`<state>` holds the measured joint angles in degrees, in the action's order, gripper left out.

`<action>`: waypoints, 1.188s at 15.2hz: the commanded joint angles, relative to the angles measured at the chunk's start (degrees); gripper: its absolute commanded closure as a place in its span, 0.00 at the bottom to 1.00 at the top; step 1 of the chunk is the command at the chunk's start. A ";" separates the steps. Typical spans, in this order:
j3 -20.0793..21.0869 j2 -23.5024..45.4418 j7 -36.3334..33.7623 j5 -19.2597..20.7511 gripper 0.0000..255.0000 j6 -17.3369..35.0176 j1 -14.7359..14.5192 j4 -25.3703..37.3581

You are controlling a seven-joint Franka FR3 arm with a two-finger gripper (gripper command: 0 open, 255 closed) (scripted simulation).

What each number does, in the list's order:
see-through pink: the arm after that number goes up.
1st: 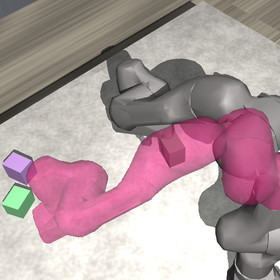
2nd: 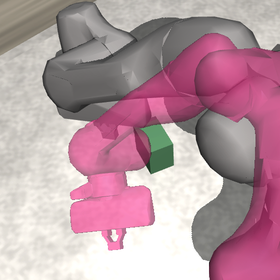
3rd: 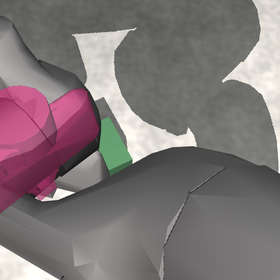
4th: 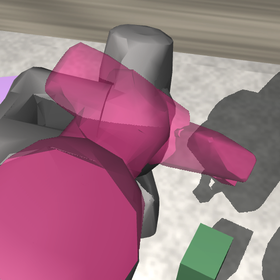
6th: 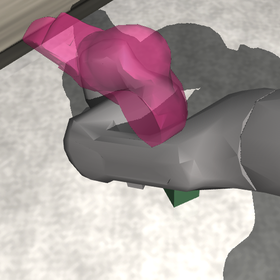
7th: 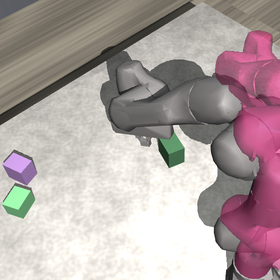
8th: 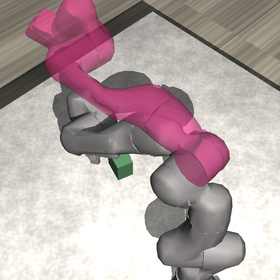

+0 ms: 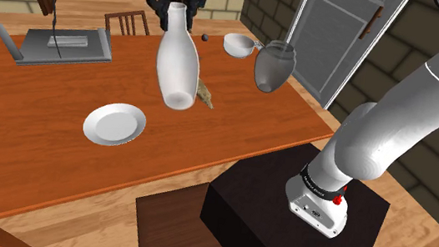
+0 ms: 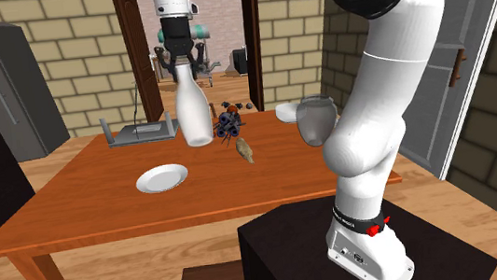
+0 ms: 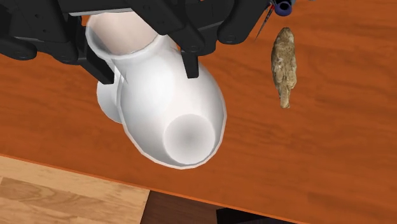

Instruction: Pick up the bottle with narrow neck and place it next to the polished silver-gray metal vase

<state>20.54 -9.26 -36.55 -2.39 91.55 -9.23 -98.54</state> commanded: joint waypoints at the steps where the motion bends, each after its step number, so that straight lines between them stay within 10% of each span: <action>1: 0.11 0.48 -0.23 0.16 1.00 -1.73 -0.03 2.19; 18: 1.36 7.75 -2.07 2.76 1.00 -16.84 -0.59 24.09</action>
<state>21.75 -2.24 -38.44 0.08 75.66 -9.72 -76.07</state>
